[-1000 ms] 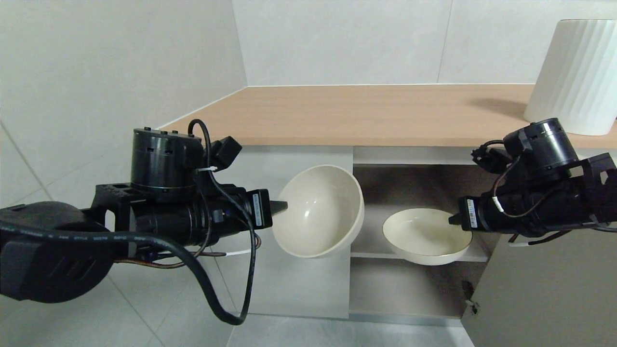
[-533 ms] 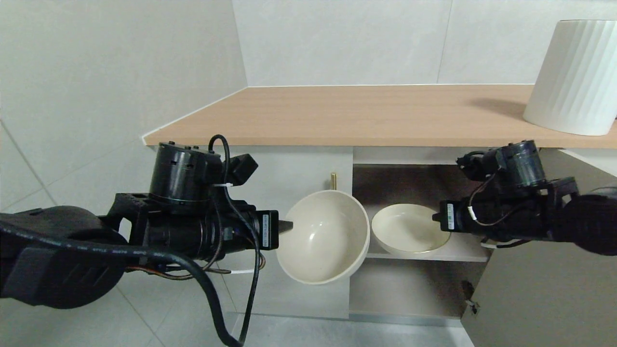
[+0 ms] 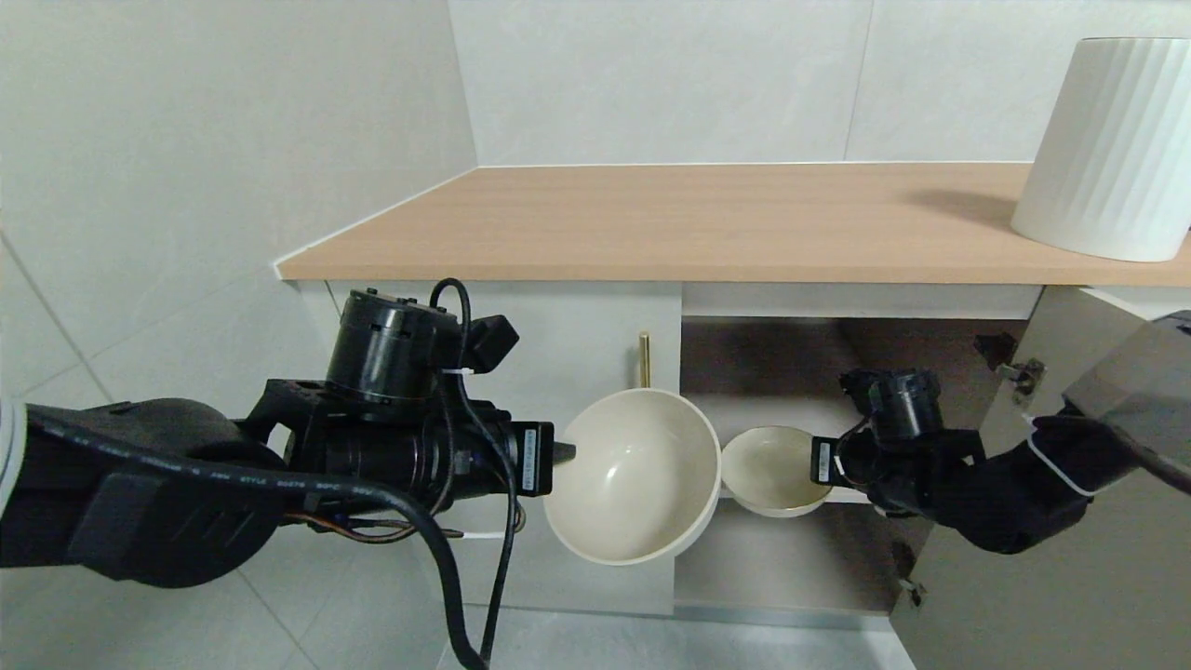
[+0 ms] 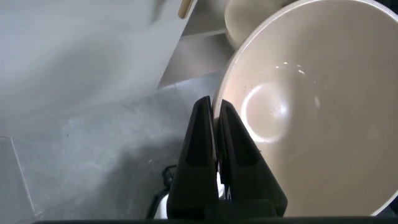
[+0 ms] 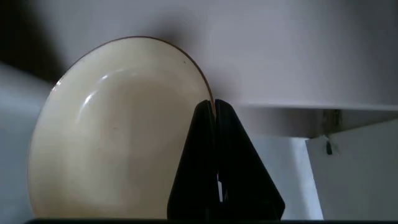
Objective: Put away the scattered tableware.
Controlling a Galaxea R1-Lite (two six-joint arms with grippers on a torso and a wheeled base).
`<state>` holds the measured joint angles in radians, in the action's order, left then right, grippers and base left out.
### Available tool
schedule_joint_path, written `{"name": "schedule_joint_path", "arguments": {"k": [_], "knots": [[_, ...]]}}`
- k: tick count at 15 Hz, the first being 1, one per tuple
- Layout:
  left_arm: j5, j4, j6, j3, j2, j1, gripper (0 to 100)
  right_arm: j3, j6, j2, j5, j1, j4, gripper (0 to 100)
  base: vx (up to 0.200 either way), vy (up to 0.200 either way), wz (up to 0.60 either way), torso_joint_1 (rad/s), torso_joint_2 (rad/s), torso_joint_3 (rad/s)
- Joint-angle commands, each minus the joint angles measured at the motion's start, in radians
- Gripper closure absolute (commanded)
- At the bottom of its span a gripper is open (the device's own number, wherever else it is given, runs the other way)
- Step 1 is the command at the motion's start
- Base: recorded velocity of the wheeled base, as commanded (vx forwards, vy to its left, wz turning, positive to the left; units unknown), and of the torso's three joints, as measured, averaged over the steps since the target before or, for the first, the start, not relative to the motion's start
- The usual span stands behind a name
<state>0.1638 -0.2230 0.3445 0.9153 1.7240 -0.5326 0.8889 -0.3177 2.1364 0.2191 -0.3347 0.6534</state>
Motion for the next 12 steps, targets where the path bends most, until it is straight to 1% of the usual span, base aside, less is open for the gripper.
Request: {"name": "schedule_joint_path", "arguments": {"k": [1, 5, 12], "knots": [[0.000, -0.001, 0.001, 0.000, 0.012, -0.001, 100, 0.108, -0.018, 0.160, 0.032, 0.069, -0.003, 100, 0.000, 0.000, 0.00, 0.000, 0.00, 0.000], [0.000, -0.001, 0.001, 0.002, 0.012, -0.006, 100, 0.232, -0.018, 0.295, 0.109, 0.117, -0.005, 100, 0.000, 0.000, 0.00, 0.000, 0.00, 0.000], [0.000, -0.003, 0.001, 0.000, 0.020, -0.009, 100, 0.358, -0.021, 0.389, 0.146, 0.129, 0.000, 100, 0.000, 0.000, 0.00, 0.000, 0.00, 0.000]]}}
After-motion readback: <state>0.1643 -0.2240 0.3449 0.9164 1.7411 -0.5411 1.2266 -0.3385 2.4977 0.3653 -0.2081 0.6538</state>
